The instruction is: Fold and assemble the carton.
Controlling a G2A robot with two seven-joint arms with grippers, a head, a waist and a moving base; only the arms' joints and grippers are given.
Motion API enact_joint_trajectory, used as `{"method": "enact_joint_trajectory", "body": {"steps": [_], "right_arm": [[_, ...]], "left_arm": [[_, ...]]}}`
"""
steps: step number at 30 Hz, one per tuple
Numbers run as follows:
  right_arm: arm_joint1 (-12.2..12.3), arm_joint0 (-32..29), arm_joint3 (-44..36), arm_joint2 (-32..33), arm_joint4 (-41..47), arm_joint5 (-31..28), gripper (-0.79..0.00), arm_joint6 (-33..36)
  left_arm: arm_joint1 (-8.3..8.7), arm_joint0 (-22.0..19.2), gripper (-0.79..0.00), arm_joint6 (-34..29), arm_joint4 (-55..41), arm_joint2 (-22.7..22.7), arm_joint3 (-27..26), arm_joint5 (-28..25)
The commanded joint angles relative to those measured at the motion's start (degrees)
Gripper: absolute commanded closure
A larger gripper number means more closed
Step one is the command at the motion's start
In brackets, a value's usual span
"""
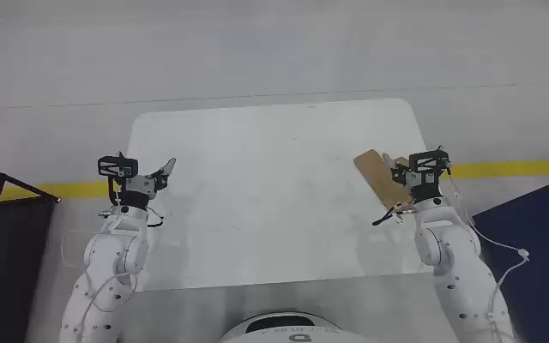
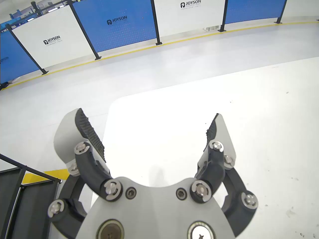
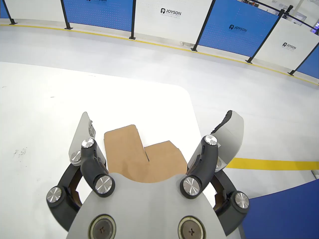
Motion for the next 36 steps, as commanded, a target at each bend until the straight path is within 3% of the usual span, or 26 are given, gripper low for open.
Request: {"method": "enact_joint_trajectory", "body": {"steps": [1, 8, 11, 15, 20, 27, 32, 36], "right_arm": [[0.0, 0.0, 0.0, 0.0, 0.0, 0.0, -0.784, 0.0], [0.0, -0.2, 0.2, -0.2, 0.2, -0.7, -0.785, 0.3], [0.5, -1.6, -0.1, 1.1, 3.3, -10.6, -0.785, 3.5], [1.7, -2.2, 1.7, 7.9, 8.5, -22.6, -0.785, 11.6], [2.9, -1.6, 5.7, 13.8, 7.9, -29.5, -0.785, 15.2], [2.9, 3.7, 11.4, 9.6, 2.2, -27.7, -0.785, 14.2], [2.7, 10.0, 19.1, 6.7, 3.6, -25.9, -0.785, 17.1], [2.9, 11.6, 22.0, 6.7, 3.2, -26.0, -0.785, 18.0]], "left_arm": [[0.00, 0.0, -0.784, 0.0, 0.0, 0.0, 0.0, 0.0], [0.00, 0.0, -0.785, 0.0, 0.0, 0.0, 0.0, 0.0], [0.00, 0.0, -0.785, 0.0, 0.0, 0.0, 0.0, 0.0], [0.00, 0.0, -0.785, 0.0, 0.0, 0.0, 0.0, 0.0], [0.00, 0.0, -0.785, 0.0, 0.0, 0.0, 0.0, 0.0], [0.00, 0.0, -0.785, 0.0, 0.0, 0.0, 0.0, 0.0], [0.00, 0.0, -0.785, 0.0, 0.0, 0.0, 0.0, 0.0], [0.00, 0.0, -0.785, 0.0, 0.0, 0.0, 0.0, 0.0]]}}
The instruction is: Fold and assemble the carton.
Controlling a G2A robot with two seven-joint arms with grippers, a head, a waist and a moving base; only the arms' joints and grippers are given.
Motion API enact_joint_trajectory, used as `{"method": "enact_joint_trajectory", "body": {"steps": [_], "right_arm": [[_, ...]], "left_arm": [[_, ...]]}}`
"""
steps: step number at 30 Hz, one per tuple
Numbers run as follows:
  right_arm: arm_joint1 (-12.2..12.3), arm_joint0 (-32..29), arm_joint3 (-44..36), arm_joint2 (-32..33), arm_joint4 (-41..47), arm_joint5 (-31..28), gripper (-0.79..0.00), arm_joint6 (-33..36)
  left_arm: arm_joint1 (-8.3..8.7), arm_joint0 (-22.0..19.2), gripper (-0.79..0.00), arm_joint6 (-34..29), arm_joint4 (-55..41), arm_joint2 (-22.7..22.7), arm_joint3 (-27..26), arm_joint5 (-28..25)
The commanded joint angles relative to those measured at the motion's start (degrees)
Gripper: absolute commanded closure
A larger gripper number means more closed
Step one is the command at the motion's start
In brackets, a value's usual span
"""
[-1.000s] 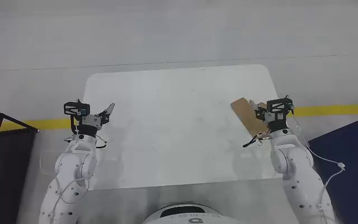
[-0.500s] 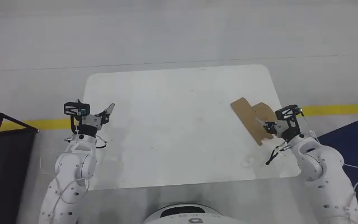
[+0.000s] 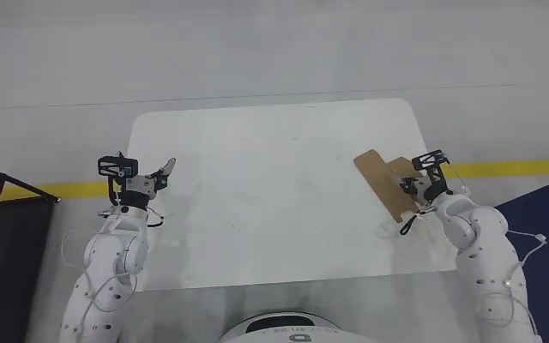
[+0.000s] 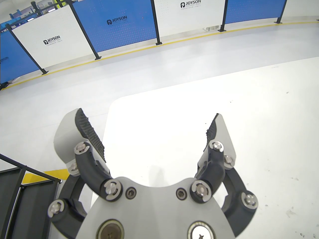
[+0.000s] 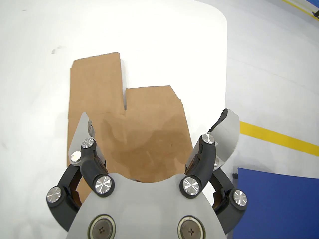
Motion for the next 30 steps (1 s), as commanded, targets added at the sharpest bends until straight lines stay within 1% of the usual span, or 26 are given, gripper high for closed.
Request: {"method": "enact_joint_trajectory", "body": {"steps": [1, 11, 17, 30], "right_arm": [[0.2, 0.2, 0.9, 0.5, -0.2, -0.5, -0.785, 0.3], [1.0, -0.9, 2.1, 3.5, -1.8, -0.7, -0.785, 3.1], [1.3, -1.0, 2.8, 4.5, -1.9, 0.3, -0.785, 3.9], [1.9, -4.1, 4.1, 9.5, 2.3, 0.9, -0.785, 2.8]], "left_arm": [[0.00, 0.0, -0.785, 0.0, 0.0, 0.0, 0.0, 0.0], [0.00, 0.0, -0.785, 0.0, 0.0, 0.0, 0.0, 0.0], [0.00, 0.0, -0.785, 0.0, 0.0, 0.0, 0.0, 0.0], [0.00, 0.0, -0.785, 0.0, 0.0, 0.0, 0.0, 0.0]]}}
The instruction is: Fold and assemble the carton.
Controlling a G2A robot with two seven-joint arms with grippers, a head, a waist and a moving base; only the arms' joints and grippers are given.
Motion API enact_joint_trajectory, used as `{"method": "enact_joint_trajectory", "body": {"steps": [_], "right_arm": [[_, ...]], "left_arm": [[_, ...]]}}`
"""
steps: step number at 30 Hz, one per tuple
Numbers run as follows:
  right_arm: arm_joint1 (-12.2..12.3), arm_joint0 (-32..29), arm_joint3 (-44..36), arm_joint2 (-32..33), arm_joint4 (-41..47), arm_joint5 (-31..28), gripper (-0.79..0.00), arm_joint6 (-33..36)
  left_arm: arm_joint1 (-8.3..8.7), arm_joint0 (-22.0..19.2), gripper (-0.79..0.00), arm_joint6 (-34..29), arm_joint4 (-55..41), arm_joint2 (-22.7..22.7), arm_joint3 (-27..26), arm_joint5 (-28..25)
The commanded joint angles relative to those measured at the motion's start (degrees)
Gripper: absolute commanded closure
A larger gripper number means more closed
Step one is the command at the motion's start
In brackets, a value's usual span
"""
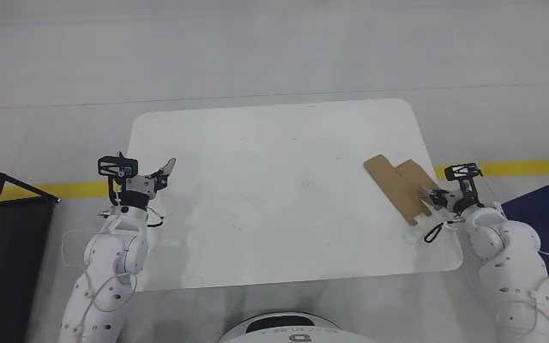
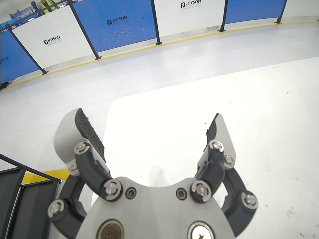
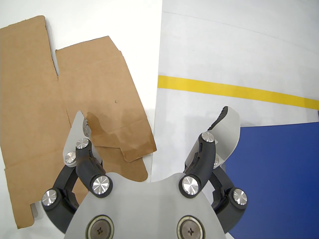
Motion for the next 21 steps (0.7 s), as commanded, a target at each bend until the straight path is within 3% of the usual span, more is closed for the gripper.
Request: {"method": "enact_joint_trajectory", "body": {"steps": [1, 8, 12, 16, 17, 21], "right_arm": [[0.1, -0.6, -0.1, 0.9, 0.8, -0.3, -0.785, -0.2], [0.4, -2.1, -0.3, 3.4, 3.9, -1.0, -0.785, -0.4], [0.5, -2.2, 1.1, 5.2, 9.9, -3.4, -0.773, 0.4], [0.9, -0.4, 5.8, 7.8, 22.0, -8.8, -0.511, 5.4], [0.9, -0.1, 6.8, 8.3, 24.2, -9.6, -0.413, 6.4], [1.8, 2.1, 10.9, 10.1, 32.8, -14.2, -0.366, 13.3]], "left_arm": [[0.00, 0.0, -0.785, 0.0, 0.0, 0.0, 0.0, 0.0], [0.00, 0.0, -0.785, 0.0, 0.0, 0.0, 0.0, 0.0], [0.00, 0.0, -0.785, 0.0, 0.0, 0.0, 0.0, 0.0], [0.00, 0.0, -0.785, 0.0, 0.0, 0.0, 0.0, 0.0], [0.00, 0.0, -0.785, 0.0, 0.0, 0.0, 0.0, 0.0], [0.00, 0.0, -0.785, 0.0, 0.0, 0.0, 0.0, 0.0]]}}
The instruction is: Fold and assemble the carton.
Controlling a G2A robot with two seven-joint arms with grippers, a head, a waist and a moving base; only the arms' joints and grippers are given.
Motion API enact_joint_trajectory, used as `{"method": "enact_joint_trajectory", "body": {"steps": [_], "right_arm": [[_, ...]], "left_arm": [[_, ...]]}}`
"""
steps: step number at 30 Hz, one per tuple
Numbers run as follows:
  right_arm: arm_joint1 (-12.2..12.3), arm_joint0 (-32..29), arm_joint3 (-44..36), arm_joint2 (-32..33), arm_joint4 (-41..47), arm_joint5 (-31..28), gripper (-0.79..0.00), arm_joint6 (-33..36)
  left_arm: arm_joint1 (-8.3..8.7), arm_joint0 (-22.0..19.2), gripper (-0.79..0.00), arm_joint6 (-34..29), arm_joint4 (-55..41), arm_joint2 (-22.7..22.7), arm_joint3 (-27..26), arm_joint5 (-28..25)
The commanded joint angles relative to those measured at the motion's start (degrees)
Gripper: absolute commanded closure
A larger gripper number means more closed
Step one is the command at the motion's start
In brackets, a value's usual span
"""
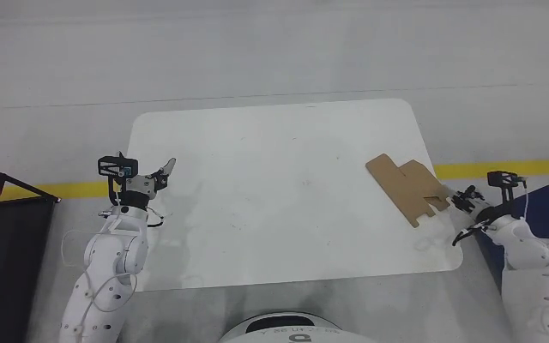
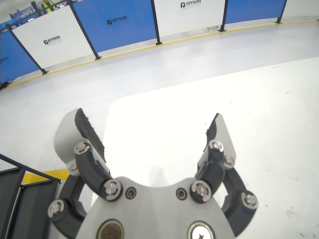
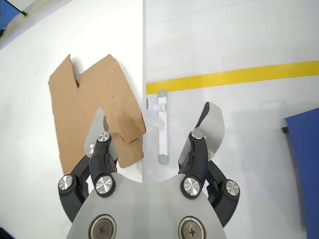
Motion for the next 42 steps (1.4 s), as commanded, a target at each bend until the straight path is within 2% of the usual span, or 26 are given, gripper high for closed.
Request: {"method": "enact_joint_trajectory", "body": {"steps": [1, 7, 14, 18, 20, 22, 23, 24, 25, 42], "right_arm": [[0.5, 1.2, 2.0, 0.8, 3.3, -1.3, -0.369, 3.4], [1.4, 3.9, 5.7, 0.2, 4.1, -2.0, -0.394, 6.7], [2.2, 5.1, 7.4, -0.9, 4.3, -4.7, -0.468, 8.3], [2.6, 5.2, 7.4, -1.7, 3.1, -5.3, -0.462, 8.1], [2.7, 5.1, 7.4, -1.9, 2.7, -5.4, -0.422, 7.9], [2.9, 5.0, 7.6, -2.2, 2.6, -5.6, -0.329, 7.7], [2.9, 5.0, 7.7, -2.2, 2.6, -5.8, -0.228, 7.6], [3.0, 4.9, 7.8, -2.2, 2.7, -5.9, -0.160, 7.5], [3.1, 4.8, 7.9, -2.2, 2.9, -6.2, 0.000, 7.5], [5.2, 1.1, 10.7, 2.0, 10.5, -10.9, 0.000, 6.5]], "left_arm": [[0.00, 0.0, -0.785, 0.0, 0.0, 0.0, 0.0, 0.0], [0.00, 0.0, -0.785, 0.0, 0.0, 0.0, 0.0, 0.0], [0.00, 0.0, -0.785, 0.0, 0.0, 0.0, 0.0, 0.0], [0.00, 0.0, -0.785, 0.0, 0.0, 0.0, 0.0, 0.0], [0.00, 0.0, -0.785, 0.0, 0.0, 0.0, 0.0, 0.0], [0.00, 0.0, -0.785, 0.0, 0.0, 0.0, 0.0, 0.0], [0.00, 0.0, -0.785, 0.0, 0.0, 0.0, 0.0, 0.0], [0.00, 0.0, -0.785, 0.0, 0.0, 0.0, 0.0, 0.0], [0.00, 0.0, -0.785, 0.0, 0.0, 0.0, 0.0, 0.0], [0.00, 0.0, -0.785, 0.0, 0.0, 0.0, 0.0, 0.0]]}}
